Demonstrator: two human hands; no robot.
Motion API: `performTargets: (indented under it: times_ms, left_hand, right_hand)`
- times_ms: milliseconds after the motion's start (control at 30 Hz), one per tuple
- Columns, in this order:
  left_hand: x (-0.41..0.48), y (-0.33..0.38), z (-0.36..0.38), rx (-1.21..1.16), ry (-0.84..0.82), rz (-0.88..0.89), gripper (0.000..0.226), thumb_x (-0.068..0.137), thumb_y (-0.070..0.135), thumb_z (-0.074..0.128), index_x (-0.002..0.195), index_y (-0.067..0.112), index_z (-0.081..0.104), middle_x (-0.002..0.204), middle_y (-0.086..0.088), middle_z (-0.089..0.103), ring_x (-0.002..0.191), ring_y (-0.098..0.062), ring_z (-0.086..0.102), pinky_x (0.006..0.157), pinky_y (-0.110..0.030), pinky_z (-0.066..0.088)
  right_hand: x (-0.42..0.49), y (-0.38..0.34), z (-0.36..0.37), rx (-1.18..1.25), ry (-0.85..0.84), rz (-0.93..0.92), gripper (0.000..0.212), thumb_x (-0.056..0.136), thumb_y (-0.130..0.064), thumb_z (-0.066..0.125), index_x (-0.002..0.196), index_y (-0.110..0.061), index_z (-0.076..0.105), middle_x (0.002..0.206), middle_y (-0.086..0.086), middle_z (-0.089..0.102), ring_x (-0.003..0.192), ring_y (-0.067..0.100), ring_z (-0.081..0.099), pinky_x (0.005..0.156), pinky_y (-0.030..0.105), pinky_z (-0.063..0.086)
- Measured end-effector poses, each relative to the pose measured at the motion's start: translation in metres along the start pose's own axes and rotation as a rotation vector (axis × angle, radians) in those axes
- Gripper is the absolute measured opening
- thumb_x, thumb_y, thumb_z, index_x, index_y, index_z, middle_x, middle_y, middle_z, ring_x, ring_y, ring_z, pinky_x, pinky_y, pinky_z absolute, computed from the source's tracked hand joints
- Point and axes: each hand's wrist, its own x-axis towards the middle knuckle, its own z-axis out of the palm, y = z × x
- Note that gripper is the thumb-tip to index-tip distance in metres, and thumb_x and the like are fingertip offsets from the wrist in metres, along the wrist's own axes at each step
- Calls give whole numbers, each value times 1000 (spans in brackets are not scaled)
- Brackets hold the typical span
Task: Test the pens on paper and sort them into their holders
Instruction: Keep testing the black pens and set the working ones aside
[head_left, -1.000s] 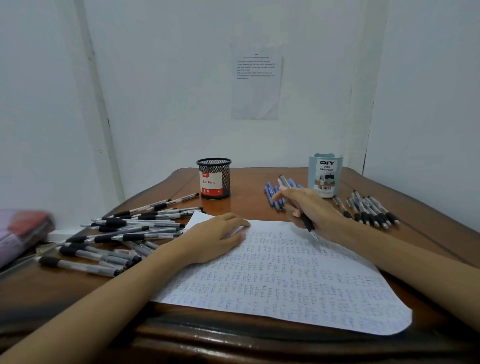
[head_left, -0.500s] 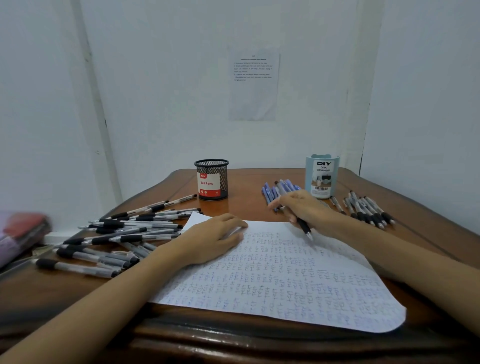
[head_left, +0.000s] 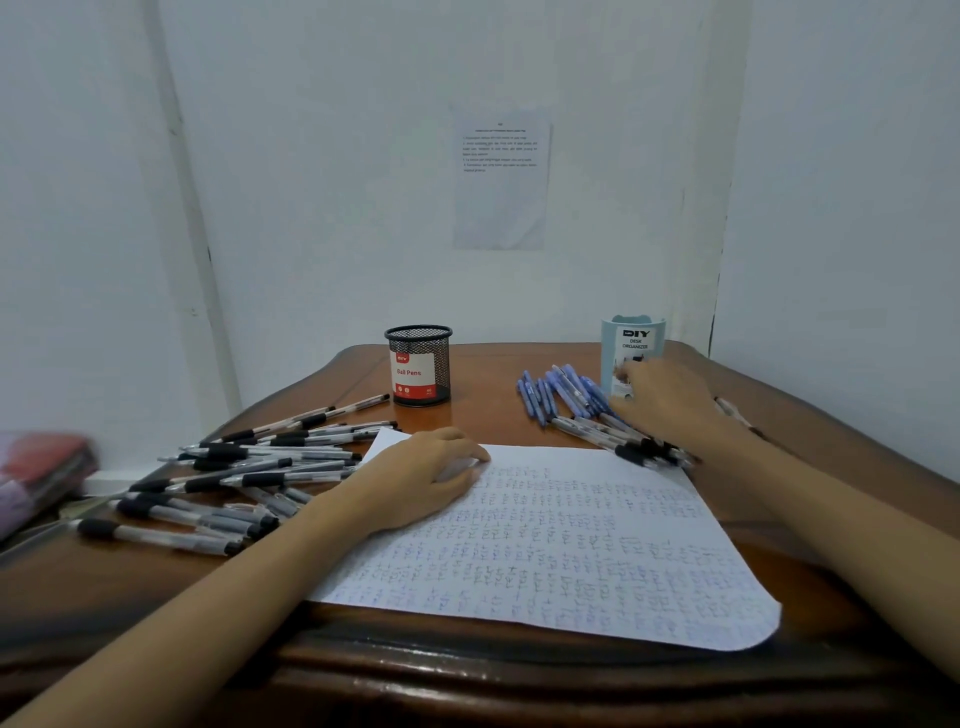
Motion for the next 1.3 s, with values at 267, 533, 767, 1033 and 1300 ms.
performTargets:
  times_ms: [267, 533, 767, 1033, 1300]
  left_hand:
    - [-30, 4, -16, 10, 29, -84, 34, 98, 35, 41, 129, 29, 52, 139, 11, 47, 123, -6, 44, 105, -27, 37]
    - [-112, -28, -18, 74, 134, -166, 53, 89, 61, 27, 135, 37, 42, 146, 16, 30, 133, 0, 25, 115, -33, 23]
    - [-119, -30, -13, 38, 149, -196, 44, 97, 49, 33, 139, 38, 38, 149, 17, 25, 134, 3, 18, 117, -33, 10]
    - [-119, -33, -12, 33, 147, -197, 42, 97, 46, 35, 136, 34, 43, 149, 12, 28, 136, -2, 20, 117, -37, 6]
    - [-119, -32, -14, 34, 134, -200, 41, 97, 45, 35, 136, 34, 42, 149, 12, 27, 136, -3, 20, 117, -36, 6]
  right_hand:
    - [-21, -50, 19, 192, -59, -384, 24, 93, -38, 50, 110, -27, 64, 95, -11, 56, 88, 5, 47, 98, 36, 43]
    - [-2, -93, 17, 130, -131, -484, 22, 93, -24, 49, 109, -25, 65, 105, -6, 60, 95, 9, 49, 88, 24, 40]
    - [31, -194, 26, 321, -152, -675, 22, 94, -20, 47, 110, -20, 64, 93, -4, 52, 89, 12, 48, 73, 25, 36]
    - [30, -225, 48, 170, -24, -677, 17, 89, -18, 57, 103, -20, 65, 109, 0, 58, 102, 17, 51, 71, 23, 34]
    - [43, -194, 31, 475, -111, -600, 9, 82, -20, 70, 90, -24, 70, 85, -8, 67, 83, 9, 61, 66, 21, 45]
